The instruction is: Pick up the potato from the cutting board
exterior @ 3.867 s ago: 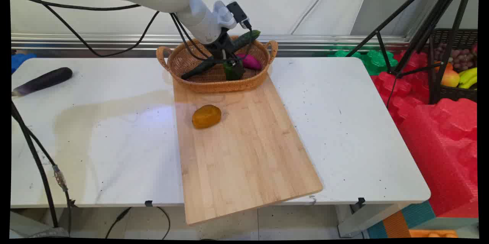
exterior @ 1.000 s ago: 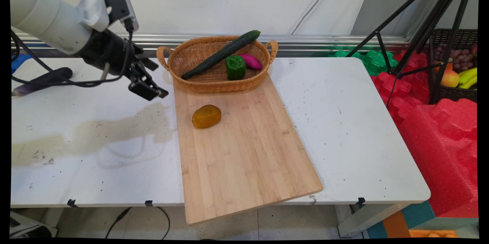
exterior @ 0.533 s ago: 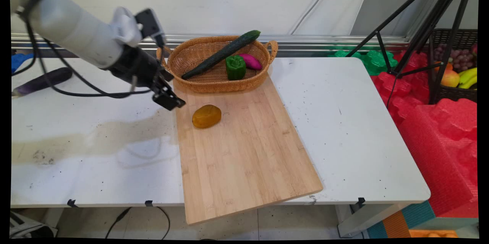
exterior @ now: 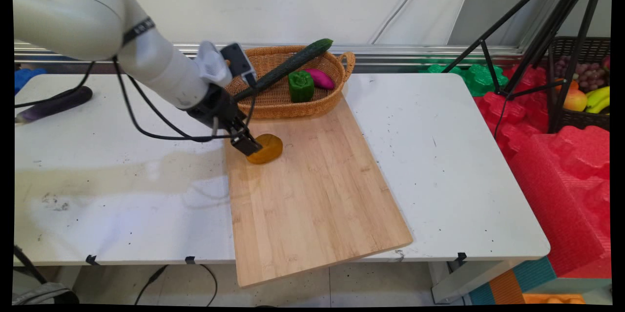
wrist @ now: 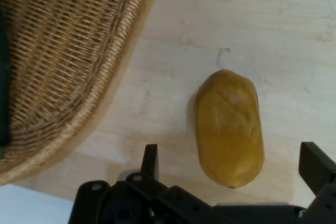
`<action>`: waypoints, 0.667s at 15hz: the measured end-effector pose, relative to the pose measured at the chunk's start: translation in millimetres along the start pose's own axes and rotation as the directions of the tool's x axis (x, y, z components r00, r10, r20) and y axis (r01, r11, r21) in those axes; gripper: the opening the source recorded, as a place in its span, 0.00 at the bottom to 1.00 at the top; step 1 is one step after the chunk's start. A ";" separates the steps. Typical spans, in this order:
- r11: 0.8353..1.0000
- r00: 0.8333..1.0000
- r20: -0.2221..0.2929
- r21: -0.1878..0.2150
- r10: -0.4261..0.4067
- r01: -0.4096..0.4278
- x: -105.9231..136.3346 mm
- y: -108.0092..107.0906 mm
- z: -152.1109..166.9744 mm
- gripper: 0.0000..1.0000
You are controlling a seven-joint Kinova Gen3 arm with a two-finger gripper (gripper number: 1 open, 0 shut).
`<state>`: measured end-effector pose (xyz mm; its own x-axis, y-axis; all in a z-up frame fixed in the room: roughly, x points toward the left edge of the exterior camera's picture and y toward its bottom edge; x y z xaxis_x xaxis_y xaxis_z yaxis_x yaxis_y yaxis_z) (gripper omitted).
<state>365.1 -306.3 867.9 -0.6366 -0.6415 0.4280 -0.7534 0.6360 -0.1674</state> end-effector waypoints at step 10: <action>1.000 0.999 0.041 -0.020 -0.004 0.005 7.8 9.8 48.6 1.00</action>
<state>344.8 -325.9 826.4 -0.6399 -0.6610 0.3919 -0.7529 0.6413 -0.1477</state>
